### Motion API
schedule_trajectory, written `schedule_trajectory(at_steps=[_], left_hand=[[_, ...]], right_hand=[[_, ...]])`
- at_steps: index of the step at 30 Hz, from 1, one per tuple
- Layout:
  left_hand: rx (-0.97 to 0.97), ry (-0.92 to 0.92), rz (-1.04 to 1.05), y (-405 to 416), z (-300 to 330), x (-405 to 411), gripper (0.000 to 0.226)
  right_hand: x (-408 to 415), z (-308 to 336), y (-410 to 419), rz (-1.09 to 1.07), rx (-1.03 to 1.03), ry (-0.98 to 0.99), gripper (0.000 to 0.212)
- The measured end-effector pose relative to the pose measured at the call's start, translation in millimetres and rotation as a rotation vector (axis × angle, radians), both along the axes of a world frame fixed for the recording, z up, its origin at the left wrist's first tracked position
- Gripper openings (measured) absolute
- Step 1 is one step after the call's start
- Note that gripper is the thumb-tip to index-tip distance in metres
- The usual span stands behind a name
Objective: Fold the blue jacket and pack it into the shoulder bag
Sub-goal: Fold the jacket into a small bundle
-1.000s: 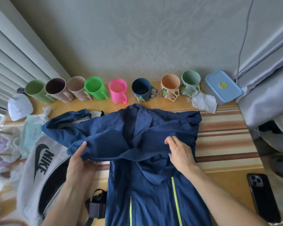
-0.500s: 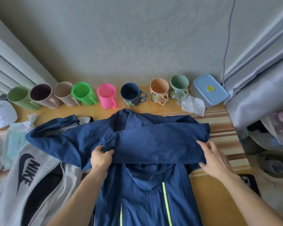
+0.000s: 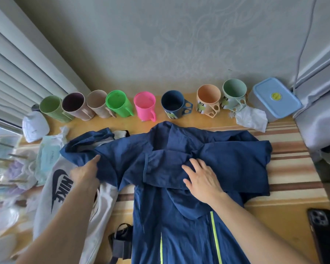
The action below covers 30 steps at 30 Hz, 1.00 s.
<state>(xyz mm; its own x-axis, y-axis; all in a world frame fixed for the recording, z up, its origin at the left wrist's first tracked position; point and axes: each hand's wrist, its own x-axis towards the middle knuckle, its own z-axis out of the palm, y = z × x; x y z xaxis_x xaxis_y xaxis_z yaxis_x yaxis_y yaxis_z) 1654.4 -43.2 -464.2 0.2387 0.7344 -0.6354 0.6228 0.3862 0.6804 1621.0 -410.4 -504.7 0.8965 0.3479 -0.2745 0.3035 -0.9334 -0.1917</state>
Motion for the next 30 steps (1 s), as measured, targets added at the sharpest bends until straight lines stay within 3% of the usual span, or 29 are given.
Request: schedule_trajectory(at_steps=[3,5,6,8,10,11,12,13,15,17,18,20,22,26,28,30], left_hand=[[-0.129,-0.222,0.129,12,11,7,0.049],[0.096,-0.433,0.127,-14,49,1,0.040],[0.250,-0.532,0.028,-37,72,-1,0.027],[0.514,-0.672,-0.393,-88,98,-9,0.015],[0.738,-0.737,-0.927,-138,93,-16,0.017],[0.856,-0.747,-1.208,-163,84,-18,0.007],[0.939,-0.727,-1.469,-183,75,-21,0.016],[0.934,-0.676,-1.750,-198,60,-24,0.036],[0.790,-0.384,-2.209,-214,36,-32,0.066],[0.730,-0.277,-2.290,-212,20,-39,0.062],[0.747,-0.344,-2.190,-207,14,-41,0.052],[0.847,-0.464,-1.898,-196,3,-39,0.036],[0.931,-0.342,-1.741,-183,-10,-34,0.038],[0.918,0.175,-1.799,-159,-35,-27,0.058],[0.874,0.294,-1.789,-146,-38,-29,0.062],[0.878,0.313,-1.748,-140,-36,-31,0.062]], right_hand=[[5,2,5,-0.046,-0.020,0.102,0.053],[10,7,6,-0.079,0.029,0.162,0.053],[13,11,6,-0.123,0.092,0.219,0.053],[23,26,2,-0.312,0.375,0.402,0.047],[31,51,-10,-0.676,0.859,0.577,0.037],[33,60,-21,-0.860,1.097,0.631,0.038],[34,65,-37,-1.022,1.304,0.665,0.046],[33,71,-53,-1.163,1.477,0.677,0.056],[26,64,-99,-1.362,1.752,0.673,0.071],[17,59,-133,-1.384,1.938,0.784,0.081],[14,58,-142,-1.371,1.908,0.796,0.090],[8,61,-152,-1.428,1.529,0.636,0.113],[5,60,-154,-1.382,1.290,0.543,0.123],[-1,69,-157,-1.118,0.817,0.677,0.090],[-1,73,-169,-0.983,0.613,0.718,0.074],[2,78,-183,-0.977,0.584,0.632,0.059]])
